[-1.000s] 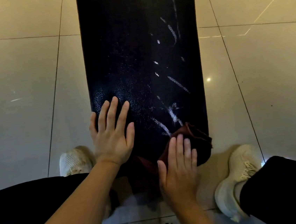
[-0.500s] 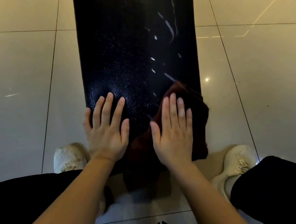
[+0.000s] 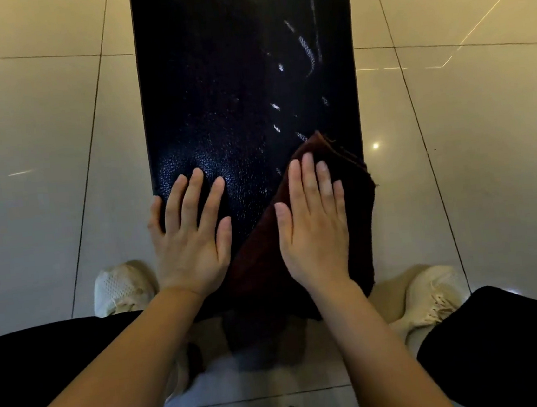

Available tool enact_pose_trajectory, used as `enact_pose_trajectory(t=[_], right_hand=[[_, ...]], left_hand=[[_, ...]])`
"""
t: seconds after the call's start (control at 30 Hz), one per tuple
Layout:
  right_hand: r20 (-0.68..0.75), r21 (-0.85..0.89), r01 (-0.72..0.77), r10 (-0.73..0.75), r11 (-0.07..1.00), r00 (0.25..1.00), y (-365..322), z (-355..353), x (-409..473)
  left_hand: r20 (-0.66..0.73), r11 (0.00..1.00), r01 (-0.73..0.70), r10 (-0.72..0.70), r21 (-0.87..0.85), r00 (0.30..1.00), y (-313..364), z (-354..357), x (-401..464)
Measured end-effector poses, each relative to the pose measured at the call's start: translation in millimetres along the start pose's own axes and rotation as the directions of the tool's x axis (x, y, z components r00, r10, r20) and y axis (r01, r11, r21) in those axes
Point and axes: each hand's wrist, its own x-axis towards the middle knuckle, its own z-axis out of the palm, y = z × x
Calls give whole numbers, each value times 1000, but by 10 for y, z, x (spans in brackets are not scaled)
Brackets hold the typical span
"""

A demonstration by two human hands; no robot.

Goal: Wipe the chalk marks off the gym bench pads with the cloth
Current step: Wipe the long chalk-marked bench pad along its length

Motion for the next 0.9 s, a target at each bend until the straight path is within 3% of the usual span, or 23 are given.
enact_pose_trajectory(t=[0.2,0.3,0.47,0.7,0.8,0.9], right_hand=[[87,6,-6,6,1000,996,-88,115,-980],[60,66,-55,51,996,997,-223,131,-791],[39,51,40,-42,998,998,-166,-28,-50],[149,7,11,-12,1000,989,96,2,-925],[137,51,-53,46,997,989,-58,-22,-789],[109,118,-26,13,993,994,-177,-87,-310]], left_hand=[[-4,1000,21,-21,-11,1000,17,-1,-2],[-11,1000,25,-25,-14,1000,21,13,-8],[-9,1000,16,-16,-11,1000,13,10,-4],[-7,1000,26,-26,-1,1000,24,-8,6],[-11,1000,24,-25,-4,1000,25,0,-3],[-14,1000,24,-24,-3,1000,19,-3,1]])
